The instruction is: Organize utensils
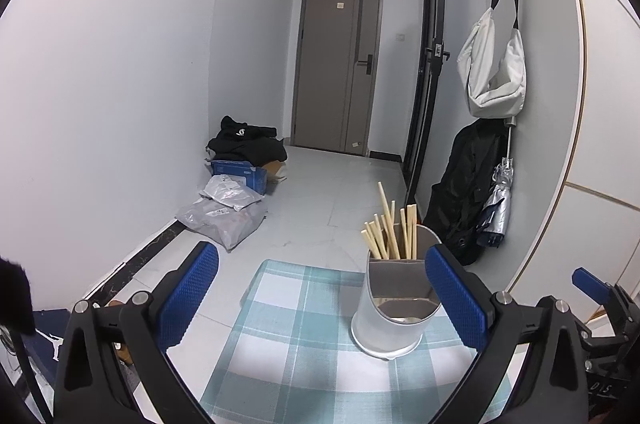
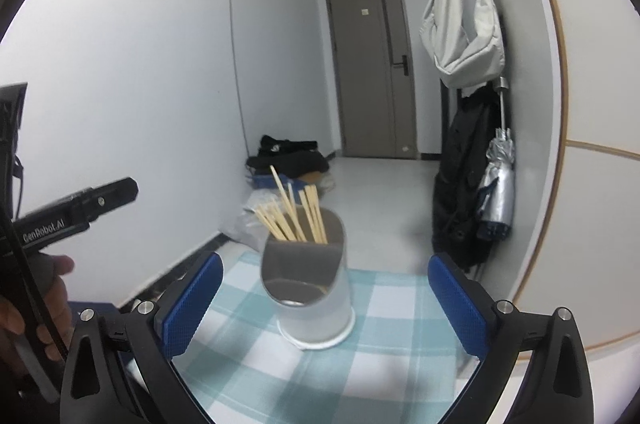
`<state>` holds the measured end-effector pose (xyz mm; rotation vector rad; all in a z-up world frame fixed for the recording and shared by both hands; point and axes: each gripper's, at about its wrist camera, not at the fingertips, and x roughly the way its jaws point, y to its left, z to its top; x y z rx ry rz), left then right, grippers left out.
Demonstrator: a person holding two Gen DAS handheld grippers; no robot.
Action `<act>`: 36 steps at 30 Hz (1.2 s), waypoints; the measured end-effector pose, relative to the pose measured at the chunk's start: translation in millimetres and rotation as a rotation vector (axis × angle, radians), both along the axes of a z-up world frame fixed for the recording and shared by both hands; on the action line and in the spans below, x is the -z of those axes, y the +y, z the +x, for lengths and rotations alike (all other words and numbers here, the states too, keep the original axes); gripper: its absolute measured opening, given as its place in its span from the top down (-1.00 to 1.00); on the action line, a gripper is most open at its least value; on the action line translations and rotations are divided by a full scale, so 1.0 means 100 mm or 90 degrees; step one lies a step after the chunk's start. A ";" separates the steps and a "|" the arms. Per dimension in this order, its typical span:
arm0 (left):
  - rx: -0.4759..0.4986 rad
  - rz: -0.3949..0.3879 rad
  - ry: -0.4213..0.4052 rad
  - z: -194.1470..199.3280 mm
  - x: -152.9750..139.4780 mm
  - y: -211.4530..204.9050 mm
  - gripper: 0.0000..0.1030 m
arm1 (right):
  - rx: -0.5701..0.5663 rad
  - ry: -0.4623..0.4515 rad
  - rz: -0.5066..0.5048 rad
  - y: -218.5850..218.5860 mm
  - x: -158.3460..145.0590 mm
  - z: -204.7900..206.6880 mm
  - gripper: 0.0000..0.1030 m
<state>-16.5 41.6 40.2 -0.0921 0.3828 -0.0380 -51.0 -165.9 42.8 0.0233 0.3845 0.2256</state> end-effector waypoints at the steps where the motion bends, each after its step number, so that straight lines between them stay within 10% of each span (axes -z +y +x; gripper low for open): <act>1: 0.000 0.007 -0.002 0.00 0.02 -0.02 -0.97 | 0.006 0.004 0.005 -0.01 0.02 0.00 -1.00; 36: 0.008 0.037 0.031 0.11 0.39 -0.16 -0.97 | 0.073 0.022 -0.003 -0.09 0.35 0.05 -1.00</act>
